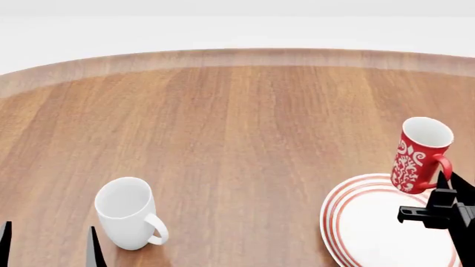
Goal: Pick up the red mug and put it on the plate
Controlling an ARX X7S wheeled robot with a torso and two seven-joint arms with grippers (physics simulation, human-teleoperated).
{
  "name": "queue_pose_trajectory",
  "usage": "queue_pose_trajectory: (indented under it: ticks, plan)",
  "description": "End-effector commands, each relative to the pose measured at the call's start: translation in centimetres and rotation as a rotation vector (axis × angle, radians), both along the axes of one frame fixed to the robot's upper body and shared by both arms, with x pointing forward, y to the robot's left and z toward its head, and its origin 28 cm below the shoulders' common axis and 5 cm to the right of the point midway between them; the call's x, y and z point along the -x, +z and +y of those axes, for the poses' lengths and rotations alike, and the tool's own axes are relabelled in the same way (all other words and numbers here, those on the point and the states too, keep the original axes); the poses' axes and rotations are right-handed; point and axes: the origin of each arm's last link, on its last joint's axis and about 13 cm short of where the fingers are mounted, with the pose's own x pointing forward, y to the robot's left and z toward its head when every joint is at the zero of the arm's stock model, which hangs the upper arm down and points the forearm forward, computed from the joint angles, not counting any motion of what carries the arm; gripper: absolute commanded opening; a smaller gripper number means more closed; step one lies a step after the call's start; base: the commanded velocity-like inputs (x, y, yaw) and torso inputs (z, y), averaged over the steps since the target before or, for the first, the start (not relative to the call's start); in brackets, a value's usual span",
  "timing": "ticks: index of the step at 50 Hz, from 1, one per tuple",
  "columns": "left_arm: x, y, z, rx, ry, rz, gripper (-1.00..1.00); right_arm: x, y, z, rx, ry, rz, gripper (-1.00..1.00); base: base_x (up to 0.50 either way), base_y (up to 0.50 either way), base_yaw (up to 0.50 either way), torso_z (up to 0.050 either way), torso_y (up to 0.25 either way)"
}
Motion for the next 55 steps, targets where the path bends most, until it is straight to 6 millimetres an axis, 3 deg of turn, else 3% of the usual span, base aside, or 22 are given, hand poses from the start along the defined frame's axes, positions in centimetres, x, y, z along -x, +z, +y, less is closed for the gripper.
queue_pose_trajectory:
  ticks: [1, 25, 55]
  plan:
    - [-0.02, 0.01, 0.0, -0.002, -0.003, -0.009, 1.0, 0.39, -0.48, -0.14, -0.013, -0.022, 0.005, -1.0, 0.0, 0.0, 0.0, 0.0, 0.0]
    - [-0.06, 0.02, 0.0, -0.01, -0.013, -0.03, 1.0, 0.69, -0.81, -0.27, -0.009, -0.024, 0.012, -1.0, 0.0, 0.0, 0.0, 0.0, 0.0]
    - [-0.07, 0.03, 0.0, -0.007, -0.025, -0.036, 1.0, 0.68, -0.78, -0.27, -0.014, -0.022, -0.001, -1.0, 0.0, 0.0, 0.0, 0.0, -0.143]
